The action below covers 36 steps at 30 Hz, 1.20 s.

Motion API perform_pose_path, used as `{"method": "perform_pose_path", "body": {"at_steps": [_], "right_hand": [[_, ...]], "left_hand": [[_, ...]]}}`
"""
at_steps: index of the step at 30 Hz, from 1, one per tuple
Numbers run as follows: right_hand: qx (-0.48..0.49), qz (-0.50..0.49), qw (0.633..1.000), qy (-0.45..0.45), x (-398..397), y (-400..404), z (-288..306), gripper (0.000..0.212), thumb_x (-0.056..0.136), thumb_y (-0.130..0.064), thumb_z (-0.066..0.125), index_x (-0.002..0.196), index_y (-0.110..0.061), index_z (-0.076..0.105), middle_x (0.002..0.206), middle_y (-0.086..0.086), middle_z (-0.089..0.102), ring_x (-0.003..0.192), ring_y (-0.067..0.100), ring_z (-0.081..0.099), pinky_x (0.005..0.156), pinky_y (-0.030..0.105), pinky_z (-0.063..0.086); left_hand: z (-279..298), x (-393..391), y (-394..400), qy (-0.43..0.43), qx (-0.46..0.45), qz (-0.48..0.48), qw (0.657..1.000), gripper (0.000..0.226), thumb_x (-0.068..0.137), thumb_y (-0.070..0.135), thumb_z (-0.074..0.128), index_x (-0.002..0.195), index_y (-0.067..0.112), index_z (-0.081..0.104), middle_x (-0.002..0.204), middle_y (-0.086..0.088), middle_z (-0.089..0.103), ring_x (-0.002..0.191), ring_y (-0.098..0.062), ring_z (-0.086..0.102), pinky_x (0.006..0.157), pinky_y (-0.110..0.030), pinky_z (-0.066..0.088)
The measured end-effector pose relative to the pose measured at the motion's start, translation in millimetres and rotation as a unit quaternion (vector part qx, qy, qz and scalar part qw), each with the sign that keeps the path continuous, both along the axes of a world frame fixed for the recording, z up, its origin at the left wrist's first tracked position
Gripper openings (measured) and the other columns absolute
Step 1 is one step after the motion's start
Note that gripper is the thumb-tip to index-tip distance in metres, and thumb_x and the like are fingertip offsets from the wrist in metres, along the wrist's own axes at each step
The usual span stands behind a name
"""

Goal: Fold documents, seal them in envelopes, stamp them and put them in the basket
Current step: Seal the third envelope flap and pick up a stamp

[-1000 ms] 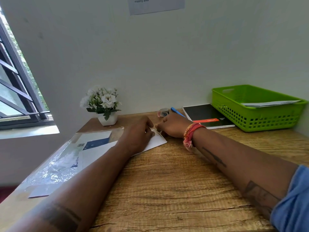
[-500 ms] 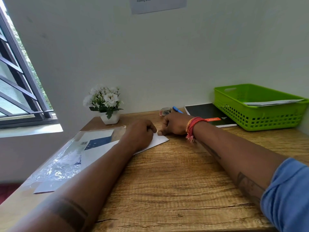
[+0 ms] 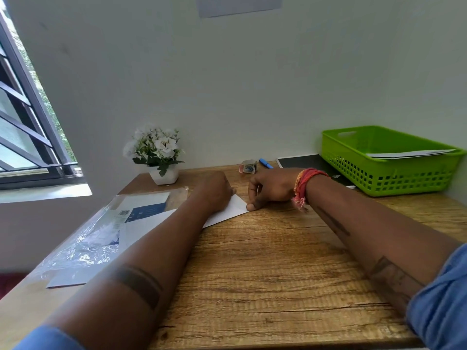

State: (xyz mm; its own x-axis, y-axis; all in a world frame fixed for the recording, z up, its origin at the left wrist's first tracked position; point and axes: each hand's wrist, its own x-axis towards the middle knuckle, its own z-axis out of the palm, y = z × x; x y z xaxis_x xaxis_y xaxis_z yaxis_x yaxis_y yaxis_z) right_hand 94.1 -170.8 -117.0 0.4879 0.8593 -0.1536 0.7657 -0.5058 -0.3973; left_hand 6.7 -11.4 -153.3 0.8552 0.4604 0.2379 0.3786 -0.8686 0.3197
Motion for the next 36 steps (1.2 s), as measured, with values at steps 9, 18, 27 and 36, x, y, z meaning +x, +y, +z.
{"method": "perform_pose_path", "body": {"at_steps": [9, 18, 27, 36], "right_hand": [[0.110, -0.077, 0.987, -0.089, 1, 17, -21, 0.042, 0.093, -0.054, 0.059, 0.095, -0.013, 0.068, 0.089, 0.002, 0.067, 0.082, 0.015, 0.061, 0.071, 0.027, 0.046], [-0.001, -0.038, 0.997, -0.070, -5, 19, -2, 0.044, 0.087, -0.050, 0.068, 0.106, -0.010, 0.070, 0.100, 0.005, 0.070, 0.083, 0.015, 0.056, 0.065, 0.025, 0.040], [-0.018, -0.031, 0.998, -0.047, -7, 1, -1, 0.040, 0.084, -0.052, 0.071, 0.106, -0.019, 0.067, 0.105, -0.002, 0.064, 0.098, 0.015, 0.058, 0.078, 0.029, 0.045], [0.072, -0.097, 0.992, 0.026, -15, -8, -9, 0.036, 0.083, -0.047, 0.075, 0.110, -0.024, 0.069, 0.094, -0.017, 0.057, 0.090, 0.004, 0.053, 0.074, 0.023, 0.042]], "left_hand": [[-4, 1, 3, 0.000, 0.028, -0.006, 1.000, 0.020, 0.097, 0.030, 0.060, 0.103, 0.011, 0.064, 0.103, -0.008, 0.067, 0.094, -0.025, 0.060, 0.075, -0.032, 0.043], [-6, 0, 3, -0.021, 0.025, -0.003, 0.999, 0.023, 0.095, 0.034, 0.064, 0.098, 0.010, 0.066, 0.101, -0.009, 0.069, 0.093, -0.025, 0.061, 0.073, -0.032, 0.041], [-3, -7, 6, 0.045, 0.029, 0.049, 0.997, 0.067, 0.074, 0.079, 0.060, 0.101, 0.018, 0.069, 0.102, -0.002, 0.068, 0.098, -0.025, 0.062, 0.093, -0.049, 0.052], [3, -13, 9, -0.049, -0.066, 0.004, 0.997, 0.023, 0.085, 0.045, 0.074, 0.079, 0.023, 0.070, 0.081, 0.009, 0.068, 0.085, -0.014, 0.062, 0.090, -0.044, 0.052]]}}
